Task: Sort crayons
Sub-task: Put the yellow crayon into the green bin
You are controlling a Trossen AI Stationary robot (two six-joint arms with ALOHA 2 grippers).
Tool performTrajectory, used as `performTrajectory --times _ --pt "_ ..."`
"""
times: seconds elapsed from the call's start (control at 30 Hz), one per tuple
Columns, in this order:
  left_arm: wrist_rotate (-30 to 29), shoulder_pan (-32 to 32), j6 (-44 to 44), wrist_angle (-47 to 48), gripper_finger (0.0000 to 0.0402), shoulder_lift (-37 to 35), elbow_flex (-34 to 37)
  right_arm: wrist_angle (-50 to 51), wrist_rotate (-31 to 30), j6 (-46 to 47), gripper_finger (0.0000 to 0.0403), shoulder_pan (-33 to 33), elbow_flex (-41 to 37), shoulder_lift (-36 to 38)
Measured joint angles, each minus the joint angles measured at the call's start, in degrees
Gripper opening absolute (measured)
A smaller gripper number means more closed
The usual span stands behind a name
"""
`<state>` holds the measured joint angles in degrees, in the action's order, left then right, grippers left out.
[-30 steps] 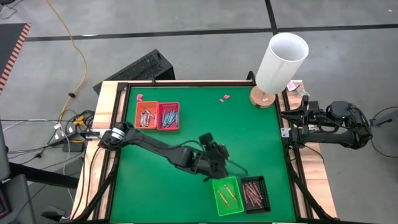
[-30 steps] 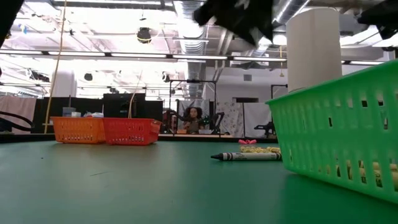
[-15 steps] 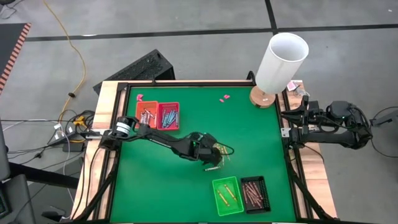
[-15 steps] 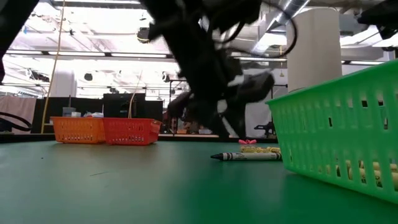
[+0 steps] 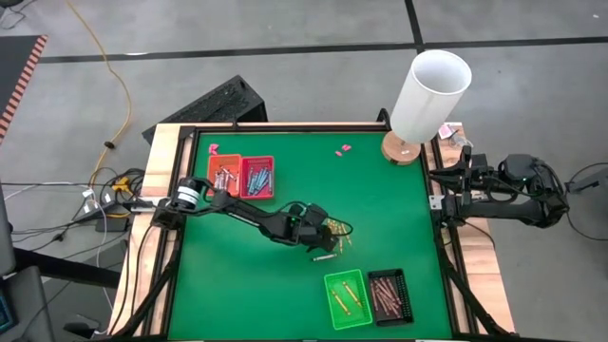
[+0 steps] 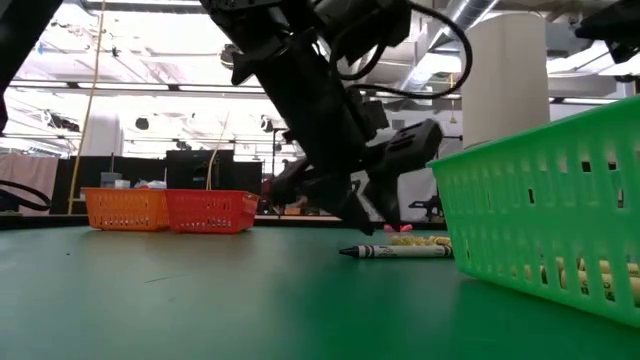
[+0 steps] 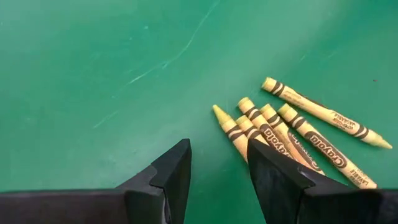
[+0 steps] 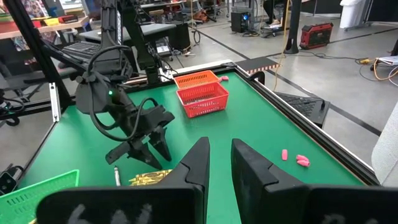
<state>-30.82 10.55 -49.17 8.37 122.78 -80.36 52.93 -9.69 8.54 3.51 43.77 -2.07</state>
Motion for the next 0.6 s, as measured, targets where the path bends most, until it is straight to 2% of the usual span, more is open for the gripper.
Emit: performTrajectory --times 0.17,0.6 --pt "0.0 0.9 0.0 -3.7 0.0146 0.0 0.0 0.0 0.0 0.0 0.0068 0.0 0.0 0.0" --pt "0.6 1.2 1.0 -2.7 0.0132 0.2 0.0 0.0 0.0 0.0 0.0068 0.0 0.0 0.0"
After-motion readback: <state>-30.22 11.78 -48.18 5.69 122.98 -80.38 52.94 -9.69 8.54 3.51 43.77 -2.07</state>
